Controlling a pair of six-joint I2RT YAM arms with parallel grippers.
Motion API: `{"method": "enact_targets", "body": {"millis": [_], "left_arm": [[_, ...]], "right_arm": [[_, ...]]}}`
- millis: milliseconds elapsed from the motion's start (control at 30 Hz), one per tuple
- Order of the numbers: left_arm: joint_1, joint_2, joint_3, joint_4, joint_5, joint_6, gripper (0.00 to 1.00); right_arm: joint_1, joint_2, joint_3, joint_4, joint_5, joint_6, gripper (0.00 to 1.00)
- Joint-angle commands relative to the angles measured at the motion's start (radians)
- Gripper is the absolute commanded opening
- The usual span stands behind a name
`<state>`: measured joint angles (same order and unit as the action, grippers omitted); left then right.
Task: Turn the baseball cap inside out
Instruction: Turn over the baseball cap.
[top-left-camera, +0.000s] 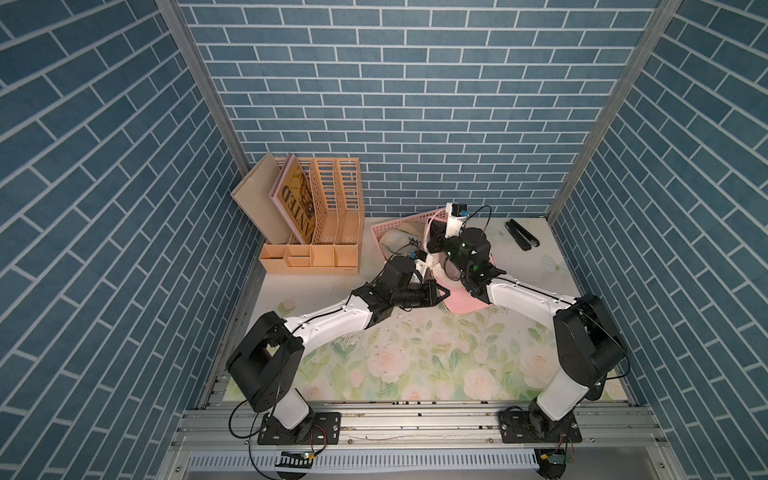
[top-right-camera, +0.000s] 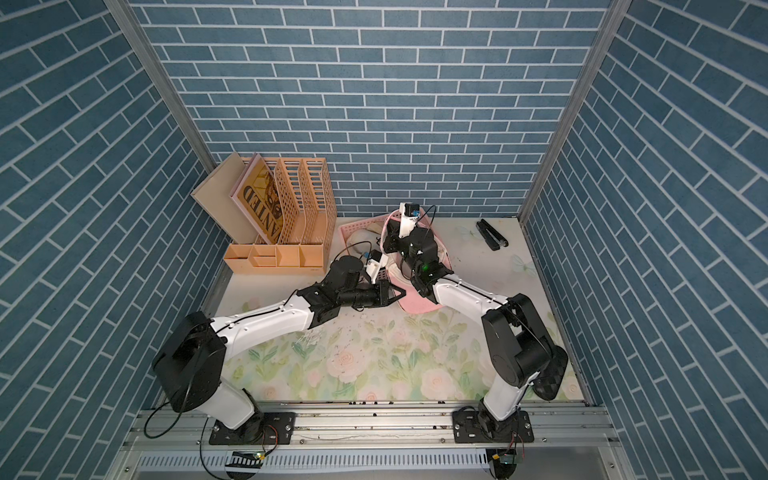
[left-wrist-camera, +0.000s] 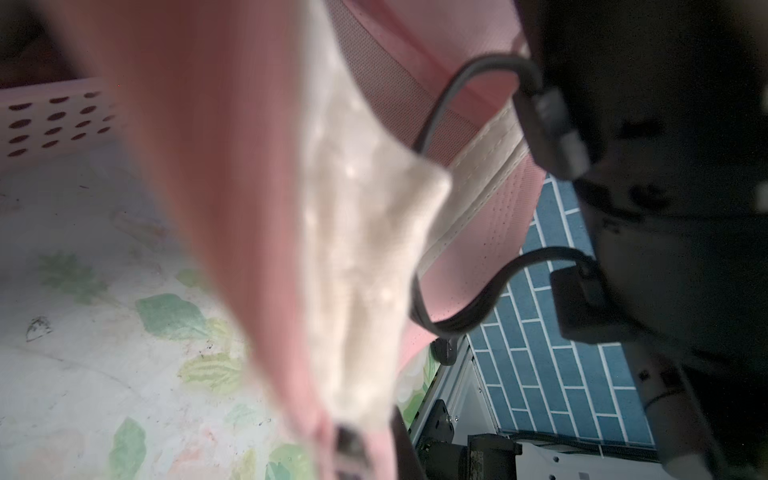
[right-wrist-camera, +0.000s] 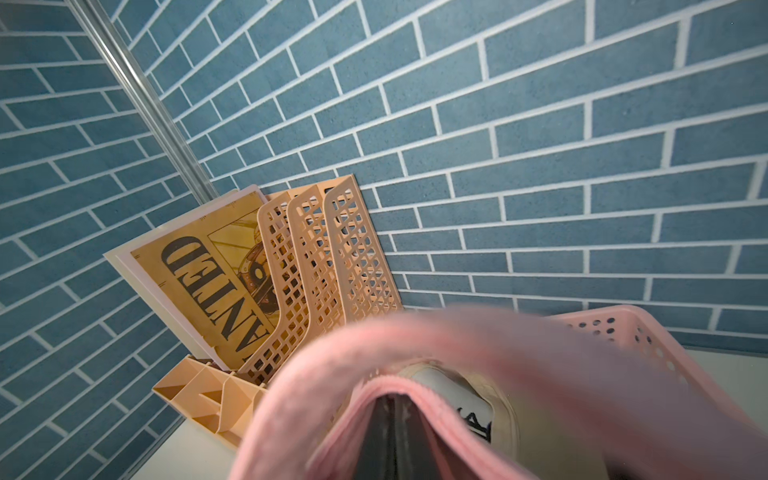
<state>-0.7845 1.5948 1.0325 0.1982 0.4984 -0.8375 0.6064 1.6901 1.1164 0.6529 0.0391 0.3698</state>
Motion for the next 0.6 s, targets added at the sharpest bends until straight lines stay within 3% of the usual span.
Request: {"method": "enact_targets", "body": {"millis": [0,267,467,567], "left_arm": [[0.011,-0.029,0.001,0.022,0.004,0.022,0.0],[0.047,-0.011,0.039,-0.037,-0.044,0.065,0.0],[0.046,0.006,0.068,-0.068,-0.046,0.098,0.0],[0.04,0.004,0.083,-0.089,-0.039,0.123,0.0]], "right_arm": [[-0.008,-0.082,-0.028,-0.08,0.03,-0.015,0.03],[-0.007,-0.285,-0.151,-0.303,0.024,-0.112,0.14],[-0.01,-0.298,-0.15,-0.382,-0.056,-0.162,0.0],[-0.007,-0.244,-0.14,-0.361,-0.108,-0.163,0.0]]}}
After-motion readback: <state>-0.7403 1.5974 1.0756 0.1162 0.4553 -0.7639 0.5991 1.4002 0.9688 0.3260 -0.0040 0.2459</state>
